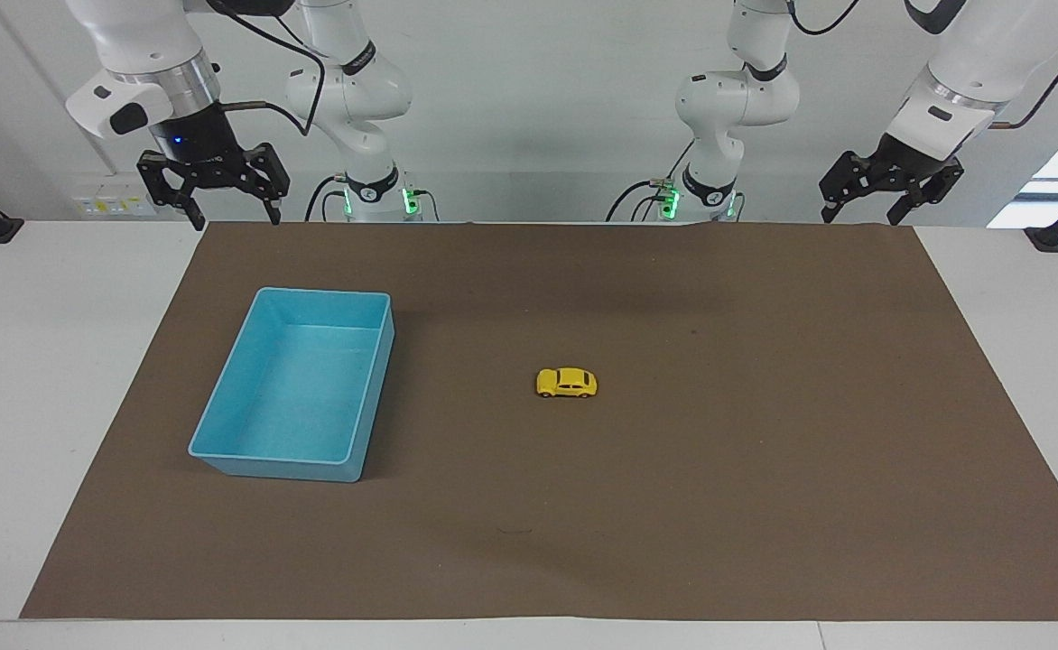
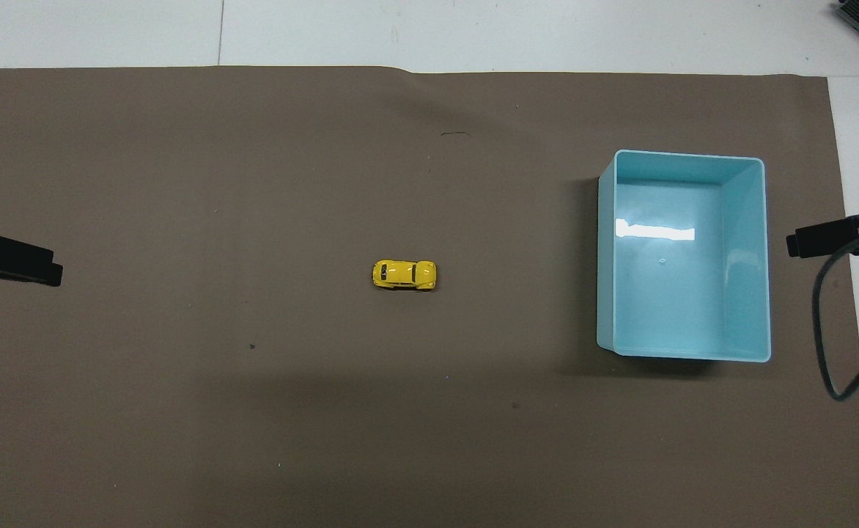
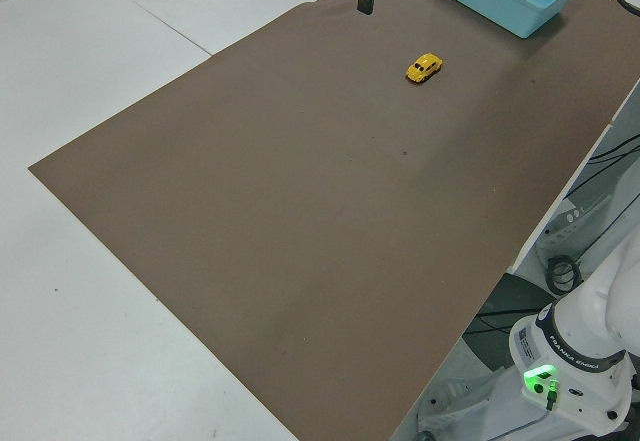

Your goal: Wind up and store yellow beetle car

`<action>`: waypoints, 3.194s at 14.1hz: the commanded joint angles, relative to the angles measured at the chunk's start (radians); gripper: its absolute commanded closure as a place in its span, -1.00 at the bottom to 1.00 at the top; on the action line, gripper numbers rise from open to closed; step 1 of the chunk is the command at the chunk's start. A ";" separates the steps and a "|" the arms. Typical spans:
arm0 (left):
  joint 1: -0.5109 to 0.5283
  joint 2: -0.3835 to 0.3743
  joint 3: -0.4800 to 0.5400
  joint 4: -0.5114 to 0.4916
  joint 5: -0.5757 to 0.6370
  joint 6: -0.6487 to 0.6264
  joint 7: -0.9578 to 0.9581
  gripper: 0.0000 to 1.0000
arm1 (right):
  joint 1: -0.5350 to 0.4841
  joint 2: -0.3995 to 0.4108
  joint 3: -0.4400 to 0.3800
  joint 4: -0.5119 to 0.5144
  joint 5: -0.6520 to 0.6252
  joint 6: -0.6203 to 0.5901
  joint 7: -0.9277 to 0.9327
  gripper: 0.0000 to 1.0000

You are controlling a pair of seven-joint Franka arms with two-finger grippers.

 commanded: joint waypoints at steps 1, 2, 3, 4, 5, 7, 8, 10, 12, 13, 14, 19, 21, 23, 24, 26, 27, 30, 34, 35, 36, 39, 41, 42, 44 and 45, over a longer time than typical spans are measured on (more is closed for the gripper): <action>0.014 -0.030 -0.003 -0.034 -0.013 0.008 0.013 -1.00 | -0.003 -0.010 0.000 -0.006 0.017 -0.004 0.015 -1.00; 0.014 -0.030 -0.003 -0.034 -0.013 0.009 0.012 -1.00 | -0.004 -0.010 0.000 -0.006 0.017 -0.004 0.015 -1.00; 0.014 -0.030 -0.003 -0.034 -0.013 0.009 0.012 -1.00 | -0.004 -0.010 0.000 -0.006 0.017 -0.002 0.015 -1.00; 0.014 -0.030 -0.003 -0.035 -0.013 0.008 0.013 -1.00 | -0.004 -0.012 0.000 -0.006 0.015 -0.002 0.015 -1.00; 0.014 -0.030 -0.003 -0.037 -0.013 0.008 0.010 -1.00 | -0.004 -0.010 0.000 -0.006 0.017 -0.002 0.015 -1.00; 0.014 -0.032 -0.003 -0.045 -0.013 0.012 0.004 -1.00 | -0.003 -0.012 0.000 -0.006 0.017 -0.002 0.015 -1.00; 0.016 -0.034 -0.002 -0.048 -0.013 0.014 0.016 -1.00 | -0.004 -0.012 -0.002 -0.006 0.017 -0.002 0.015 -1.00; 0.016 -0.037 -0.002 -0.057 -0.013 0.023 0.016 -1.00 | -0.003 -0.010 0.000 -0.006 0.017 -0.002 0.015 -1.00; 0.014 -0.032 -0.002 -0.062 -0.013 0.040 0.001 -1.00 | -0.004 -0.010 0.000 -0.006 0.017 -0.002 0.015 -1.00; 0.014 -0.031 0.000 -0.062 -0.013 0.049 0.001 -1.00 | -0.004 -0.012 0.000 -0.006 0.017 -0.002 0.015 -1.00; 0.016 -0.029 0.000 -0.059 -0.013 0.054 0.001 -1.00 | -0.004 -0.012 0.000 -0.006 0.017 -0.002 0.015 -1.00; 0.016 -0.030 0.004 -0.045 -0.013 0.042 -0.019 -1.00 | -0.004 -0.012 0.000 -0.006 0.017 -0.002 0.015 -1.00; 0.014 -0.030 0.004 -0.048 -0.011 0.058 -0.182 -1.00 | -0.004 -0.010 -0.002 -0.006 0.017 -0.002 0.015 -1.00; 0.002 -0.034 0.003 -0.052 -0.011 0.063 -0.269 -1.00 | -0.004 -0.010 0.000 -0.006 0.017 -0.002 0.015 -1.00; 0.000 -0.031 0.001 -0.055 -0.013 0.062 -0.304 -1.00 | -0.004 -0.010 0.000 -0.004 0.017 -0.002 0.015 -1.00; -0.003 -0.032 -0.005 -0.083 -0.014 0.062 -0.385 -1.00 | -0.004 -0.012 0.000 -0.006 0.017 -0.002 0.015 -1.00; -0.016 -0.029 -0.006 -0.092 -0.014 0.065 -0.434 -1.00 | -0.003 -0.010 -0.002 -0.006 0.017 -0.002 0.015 -1.00; -0.052 -0.021 -0.007 -0.146 -0.014 0.112 -0.615 -1.00 | -0.003 -0.010 -0.002 -0.006 0.017 -0.002 0.015 -1.00; -0.139 -0.020 -0.007 -0.239 -0.014 0.255 -0.861 -1.00 | -0.004 -0.012 0.000 -0.006 0.017 -0.002 0.015 -1.00; -0.139 -0.015 -0.007 -0.247 -0.014 0.273 -0.908 -1.00 | -0.003 -0.012 0.000 -0.006 0.017 -0.002 0.015 -1.00; -0.167 0.005 -0.007 -0.261 -0.016 0.296 -0.992 -1.00 | -0.004 -0.012 0.000 -0.006 0.017 -0.004 0.015 -1.00; -0.211 0.044 -0.008 -0.289 -0.016 0.399 -1.247 -1.00 | -0.004 -0.010 0.000 -0.006 0.017 -0.002 0.015 -1.00; -0.248 0.089 -0.007 -0.287 -0.016 0.426 -1.397 -1.00 | -0.004 -0.010 0.000 -0.006 0.017 -0.002 0.015 -1.00; -0.263 0.106 -0.007 -0.287 -0.016 0.451 -1.442 -1.00 | -0.004 -0.012 0.000 -0.006 0.017 -0.004 0.015 -1.00; -0.285 0.143 -0.008 -0.284 -0.016 0.489 -1.563 -1.00 | -0.003 -0.010 0.000 -0.006 0.017 -0.002 0.015 -1.00; -0.315 0.166 -0.007 -0.284 -0.016 0.514 -1.634 -1.00 | -0.004 -0.012 0.000 -0.006 0.017 -0.004 0.015 -1.00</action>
